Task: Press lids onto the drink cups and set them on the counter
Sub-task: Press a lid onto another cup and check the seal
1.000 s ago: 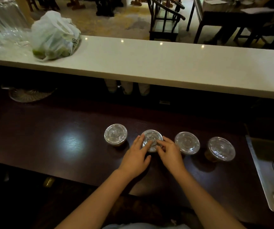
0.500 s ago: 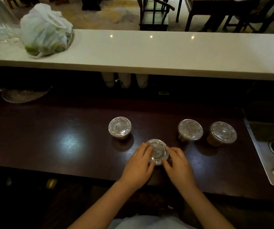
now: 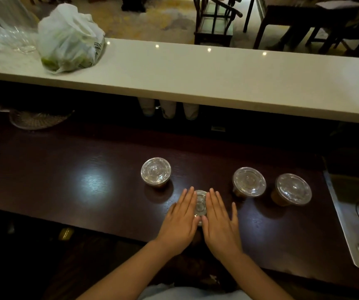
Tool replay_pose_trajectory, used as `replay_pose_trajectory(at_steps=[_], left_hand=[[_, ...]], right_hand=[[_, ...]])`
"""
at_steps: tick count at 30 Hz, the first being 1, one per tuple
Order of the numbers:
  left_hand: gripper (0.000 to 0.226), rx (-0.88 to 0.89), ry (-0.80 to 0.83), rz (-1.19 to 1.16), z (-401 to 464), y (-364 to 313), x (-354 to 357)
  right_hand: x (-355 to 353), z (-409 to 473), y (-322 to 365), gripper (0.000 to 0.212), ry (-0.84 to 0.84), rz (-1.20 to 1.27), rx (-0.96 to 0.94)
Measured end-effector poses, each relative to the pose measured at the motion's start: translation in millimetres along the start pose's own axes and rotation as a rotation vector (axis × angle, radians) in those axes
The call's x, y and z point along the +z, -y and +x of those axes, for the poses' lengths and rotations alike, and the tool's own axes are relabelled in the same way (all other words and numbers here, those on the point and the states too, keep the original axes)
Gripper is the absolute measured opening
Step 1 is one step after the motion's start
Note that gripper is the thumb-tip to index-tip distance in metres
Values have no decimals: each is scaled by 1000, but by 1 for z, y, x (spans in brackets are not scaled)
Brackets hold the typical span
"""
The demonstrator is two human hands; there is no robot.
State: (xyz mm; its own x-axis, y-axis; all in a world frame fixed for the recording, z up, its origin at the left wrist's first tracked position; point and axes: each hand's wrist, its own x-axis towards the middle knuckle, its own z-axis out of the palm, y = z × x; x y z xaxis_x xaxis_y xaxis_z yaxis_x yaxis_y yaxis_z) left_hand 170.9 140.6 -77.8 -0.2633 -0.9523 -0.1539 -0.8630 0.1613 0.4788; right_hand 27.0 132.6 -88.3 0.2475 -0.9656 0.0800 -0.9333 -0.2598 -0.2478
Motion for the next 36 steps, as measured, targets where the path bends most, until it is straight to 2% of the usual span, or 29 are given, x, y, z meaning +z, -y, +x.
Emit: replay_pose_trajectory(at_steps=[2, 5, 6, 8, 10, 11, 14, 17, 20, 31, 34, 36], left_hand=[[60, 47, 54, 26, 4, 5, -6], [61, 153, 139, 111, 11, 12, -26], [61, 184, 135, 156, 13, 15, -31], [61, 202, -30, 271, 15, 17, -36], [62, 68, -222, 262, 11, 13, -33], [63, 2, -282, 211, 8, 9, -28], [64, -63, -308, 166, -3, -6, -3], [63, -103, -256, 124, -9, -14, 15], [62, -115, -261, 80, -8, -16, 18], [66, -108, -180, 71, -7, -17, 12], [68, -57, -128, -89, -10, -13, 10], [78, -11, -141, -266, -13, -13, 8]], right_hand=[[-1, -1, -2, 54, -21, -5, -7], [-9, -6, -6, 65, -91, -31, -53], [-14, -8, -8, 63, -136, -47, -77], [-27, -9, -12, 42, -245, -76, -118], [-36, -5, -18, 28, -307, -89, -135], [-38, -2, -21, 29, -312, -90, -146], [-32, 9, -27, 46, -195, -79, -229], [-17, 13, -32, 49, -21, -21, -329], [-10, 10, -36, 57, 86, 30, -334], [-7, 6, -34, 62, 78, 97, -320], [-8, 4, -34, 63, 45, 110, -302], [-11, 1, -37, 64, 8, 133, -320]])
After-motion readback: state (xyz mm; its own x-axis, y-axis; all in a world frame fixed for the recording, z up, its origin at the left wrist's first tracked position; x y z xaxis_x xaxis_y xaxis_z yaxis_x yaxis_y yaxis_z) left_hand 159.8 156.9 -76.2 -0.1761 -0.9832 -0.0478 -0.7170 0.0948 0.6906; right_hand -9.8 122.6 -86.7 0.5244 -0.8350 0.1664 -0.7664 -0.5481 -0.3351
